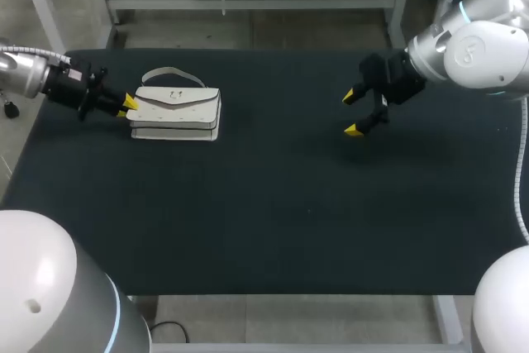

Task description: Pick up the bag, open it, inspect its contents, close it, and place it on the opposite side

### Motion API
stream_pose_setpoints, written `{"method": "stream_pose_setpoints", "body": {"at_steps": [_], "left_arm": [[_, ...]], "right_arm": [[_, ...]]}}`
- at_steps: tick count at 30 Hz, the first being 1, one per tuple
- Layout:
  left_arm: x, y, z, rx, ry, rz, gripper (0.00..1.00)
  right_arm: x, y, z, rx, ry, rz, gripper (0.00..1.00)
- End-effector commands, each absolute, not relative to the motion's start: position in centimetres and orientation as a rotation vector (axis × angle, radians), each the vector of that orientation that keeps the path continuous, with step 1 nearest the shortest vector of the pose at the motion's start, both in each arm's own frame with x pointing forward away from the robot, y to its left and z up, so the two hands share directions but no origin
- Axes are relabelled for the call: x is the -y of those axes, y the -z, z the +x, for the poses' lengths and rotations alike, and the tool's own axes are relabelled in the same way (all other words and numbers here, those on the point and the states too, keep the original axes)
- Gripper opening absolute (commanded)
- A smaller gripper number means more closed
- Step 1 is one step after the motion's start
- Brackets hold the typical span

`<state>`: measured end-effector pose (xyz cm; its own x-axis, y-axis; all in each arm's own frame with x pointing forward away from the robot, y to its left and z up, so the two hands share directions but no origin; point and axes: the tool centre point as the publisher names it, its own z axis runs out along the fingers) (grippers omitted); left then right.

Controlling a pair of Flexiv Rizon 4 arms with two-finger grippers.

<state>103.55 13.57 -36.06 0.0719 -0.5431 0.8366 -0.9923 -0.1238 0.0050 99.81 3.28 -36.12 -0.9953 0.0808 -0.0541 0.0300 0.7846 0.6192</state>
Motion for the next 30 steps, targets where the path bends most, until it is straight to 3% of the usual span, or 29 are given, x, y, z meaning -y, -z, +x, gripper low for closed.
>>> {"method": "stream_pose_setpoints", "body": {"at_steps": [1,5,7,30], "left_arm": [[-13.7,36.0,104.3,1.535,-0.923,1.731,0.13],[-13.7,36.1,104.5,1.543,-0.916,1.724,0.15],[-13.5,36.1,104.6,1.546,-0.913,1.72,0.0],[-3.8,36.7,99.8,1.542,-0.959,1.577,0.0]], "right_arm": [[-3.3,36.2,99.8,-2.891,-1.005,0.09,1.0],[-3.3,36.2,99.8,-2.891,-1.005,0.09,1.0],[-3.3,36.2,99.8,-2.891,-1.005,0.09,1.0],[-3.3,36.2,99.8,-2.891,-1.005,0.09,1.0]]}}
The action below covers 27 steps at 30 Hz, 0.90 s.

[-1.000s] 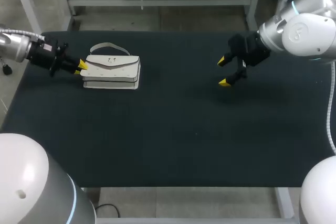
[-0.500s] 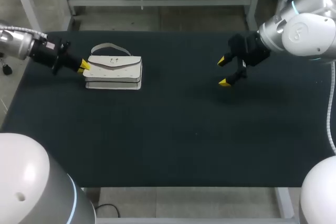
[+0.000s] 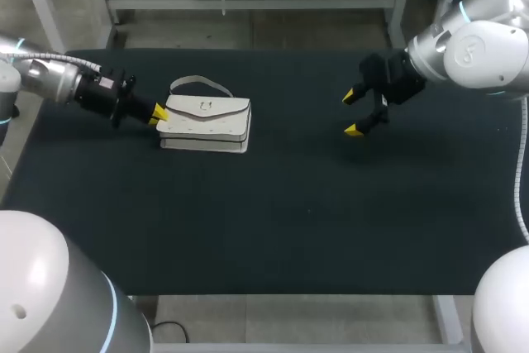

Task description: Pick up the bag, open it, inspect its contents, close it, and place it on the opposite side

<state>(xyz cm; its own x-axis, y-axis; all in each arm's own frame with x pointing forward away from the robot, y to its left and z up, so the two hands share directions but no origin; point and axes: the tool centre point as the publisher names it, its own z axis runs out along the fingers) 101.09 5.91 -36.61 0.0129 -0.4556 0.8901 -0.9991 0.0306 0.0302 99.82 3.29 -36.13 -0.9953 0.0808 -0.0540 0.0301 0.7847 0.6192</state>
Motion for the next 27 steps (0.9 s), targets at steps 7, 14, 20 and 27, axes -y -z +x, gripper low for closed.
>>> {"method": "stream_pose_setpoints", "body": {"at_steps": [7,14,20,27], "left_arm": [[-1.8,35.5,98.6,1.557,-0.993,1.579,0.0],[-1.8,35.5,98.6,1.557,-0.993,1.579,0.0],[-1.2,35.5,98.5,1.568,-0.985,1.58,0.0],[2.3,35.6,98.1,1.595,-1.009,1.577,0.0]], "right_arm": [[-3.3,36.2,99.8,-2.891,-1.005,0.09,1.0],[-3.3,36.2,99.8,-2.891,-1.005,0.09,1.0],[-3.3,36.2,99.8,-2.891,-1.005,0.09,1.0],[-3.3,36.2,99.8,-2.891,-1.005,0.09,1.0]]}}
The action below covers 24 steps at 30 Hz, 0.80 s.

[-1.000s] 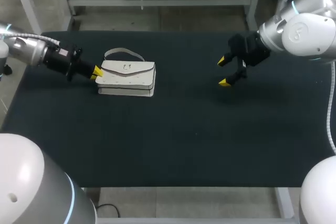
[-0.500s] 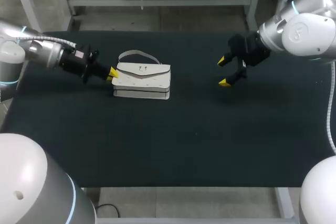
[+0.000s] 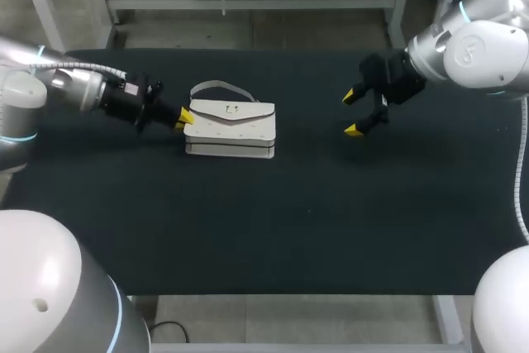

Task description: Pick up the bag, open it, inspect its contents, close it, and place it on the opposite side

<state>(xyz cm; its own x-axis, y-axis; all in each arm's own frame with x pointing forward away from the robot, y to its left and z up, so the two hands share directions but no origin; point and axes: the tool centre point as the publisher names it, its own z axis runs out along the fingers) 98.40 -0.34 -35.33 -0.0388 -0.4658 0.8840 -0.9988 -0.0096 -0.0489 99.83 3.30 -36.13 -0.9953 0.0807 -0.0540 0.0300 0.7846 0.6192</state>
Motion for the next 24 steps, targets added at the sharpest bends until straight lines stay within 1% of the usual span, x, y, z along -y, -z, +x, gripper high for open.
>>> {"method": "stream_pose_setpoints", "body": {"at_steps": [1,24], "left_arm": [[2.8,35.6,98.1,1.601,-1.009,1.58,0.0],[8.9,36.9,99.4,1.605,-0.997,1.53,0.0]], "right_arm": [[-3.3,36.2,99.8,-2.891,-1.005,0.09,1.0],[-3.3,36.2,99.8,-2.891,-1.005,0.09,1.0]]}}
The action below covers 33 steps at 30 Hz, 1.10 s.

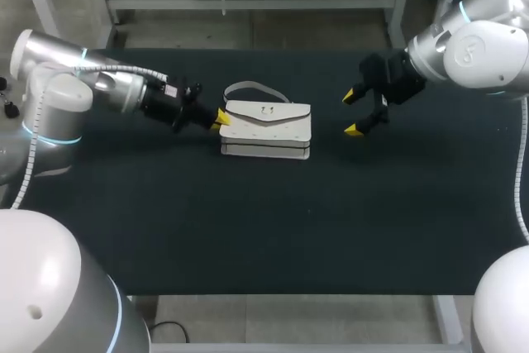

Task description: Pick up the bag, open it, inspect its contents, close it, and place it on the opposite side

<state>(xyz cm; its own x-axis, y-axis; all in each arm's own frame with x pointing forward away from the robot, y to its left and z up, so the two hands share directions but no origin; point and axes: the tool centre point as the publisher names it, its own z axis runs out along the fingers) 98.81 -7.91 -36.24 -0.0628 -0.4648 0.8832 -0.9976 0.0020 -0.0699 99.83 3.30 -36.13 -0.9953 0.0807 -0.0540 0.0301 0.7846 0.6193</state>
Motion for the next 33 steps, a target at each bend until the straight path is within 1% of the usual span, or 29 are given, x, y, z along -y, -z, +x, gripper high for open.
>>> {"method": "stream_pose_setpoints", "body": {"at_steps": [1,14,33], "left_arm": [[9.1,37.0,99.4,1.612,-0.989,1.525,0.0],[10.4,37.0,100.2,1.611,-0.992,1.506,0.0],[11.0,36.5,99.3,1.615,-1.007,1.487,0.0]], "right_arm": [[-3.3,36.2,99.8,-2.891,-1.005,0.09,1.0],[-3.3,36.2,99.8,-2.891,-1.005,0.09,1.0],[-3.3,36.2,99.8,-2.891,-1.005,0.09,1.0]]}}
